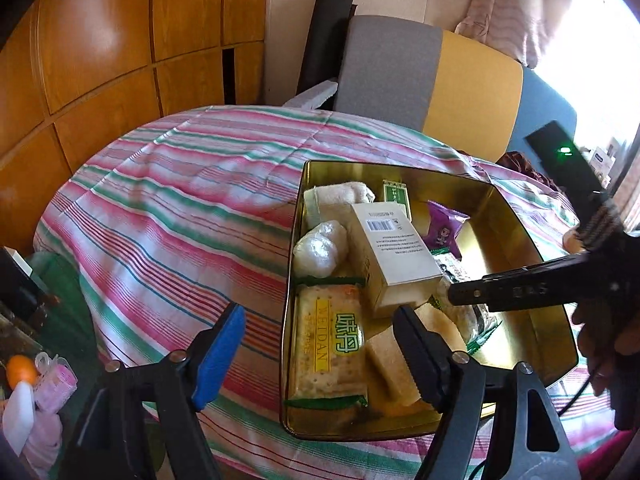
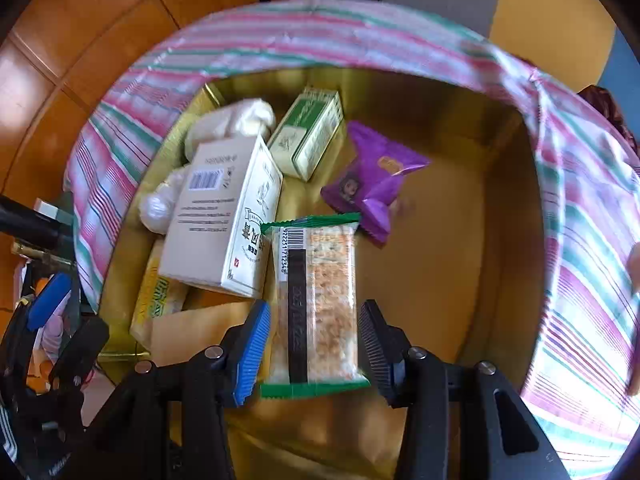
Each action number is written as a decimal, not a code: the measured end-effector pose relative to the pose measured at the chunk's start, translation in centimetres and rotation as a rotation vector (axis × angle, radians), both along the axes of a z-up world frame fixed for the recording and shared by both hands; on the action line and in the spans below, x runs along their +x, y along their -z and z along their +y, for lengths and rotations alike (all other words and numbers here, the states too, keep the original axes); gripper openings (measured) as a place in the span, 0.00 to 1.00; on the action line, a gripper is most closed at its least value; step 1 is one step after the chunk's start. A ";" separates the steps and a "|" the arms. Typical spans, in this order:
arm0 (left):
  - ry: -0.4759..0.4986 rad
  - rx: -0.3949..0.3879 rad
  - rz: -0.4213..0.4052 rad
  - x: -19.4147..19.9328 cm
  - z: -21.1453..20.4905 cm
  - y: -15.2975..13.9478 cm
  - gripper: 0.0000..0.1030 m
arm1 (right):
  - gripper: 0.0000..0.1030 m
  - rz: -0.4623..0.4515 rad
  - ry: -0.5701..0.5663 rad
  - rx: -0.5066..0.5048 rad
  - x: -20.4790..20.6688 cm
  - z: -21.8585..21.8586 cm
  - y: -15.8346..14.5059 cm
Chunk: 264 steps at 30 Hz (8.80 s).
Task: Organize objects
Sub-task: 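Carry the cracker packet into the tray beside the white box, release, then move both grippers back toward the remaining items on the cloth, then grasp yellow sponge block with left gripper while right gripper grasps white plastic bundle, then lower the yellow sponge into the gold tray and open the left gripper, then carry the white plastic bundle into the tray and release it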
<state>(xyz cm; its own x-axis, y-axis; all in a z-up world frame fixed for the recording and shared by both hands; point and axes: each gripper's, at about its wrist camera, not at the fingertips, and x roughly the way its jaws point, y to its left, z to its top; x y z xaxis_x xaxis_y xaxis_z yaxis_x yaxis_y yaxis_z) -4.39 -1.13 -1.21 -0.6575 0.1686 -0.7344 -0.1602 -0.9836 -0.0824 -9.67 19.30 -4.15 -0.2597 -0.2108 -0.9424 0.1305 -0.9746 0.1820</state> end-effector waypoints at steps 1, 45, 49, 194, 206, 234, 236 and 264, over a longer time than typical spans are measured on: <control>0.001 -0.004 0.008 0.1 0.0 -0.1 0.75 | 0.46 0.017 0.002 -0.002 0.6 0.3 -0.3; 0.250 -0.133 0.158 3.3 11.1 -4.0 0.75 | 0.46 0.206 0.546 0.158 13.0 25.3 -4.3; 0.304 -0.116 0.158 3.3 13.3 -4.5 0.75 | 0.46 0.200 0.657 0.172 13.9 29.4 -4.1; 0.248 0.183 -0.132 -9.8 15.5 -2.8 0.50 | 0.28 0.138 0.266 0.153 7.5 23.3 3.0; 0.245 0.037 -0.189 -14.8 21.5 1.8 0.53 | 0.28 0.135 0.270 0.150 7.5 23.2 3.0; 0.228 -0.032 0.122 -2.2 14.4 -4.7 0.76 | 0.28 0.161 0.235 0.195 7.5 22.8 3.1; 0.225 -0.034 0.130 -1.5 13.8 -4.8 0.76 | 0.28 0.166 0.236 0.196 7.6 22.7 3.1; 0.173 -0.039 0.129 1.6 9.3 -4.0 0.76 | 0.28 0.202 0.246 0.235 7.9 22.2 3.2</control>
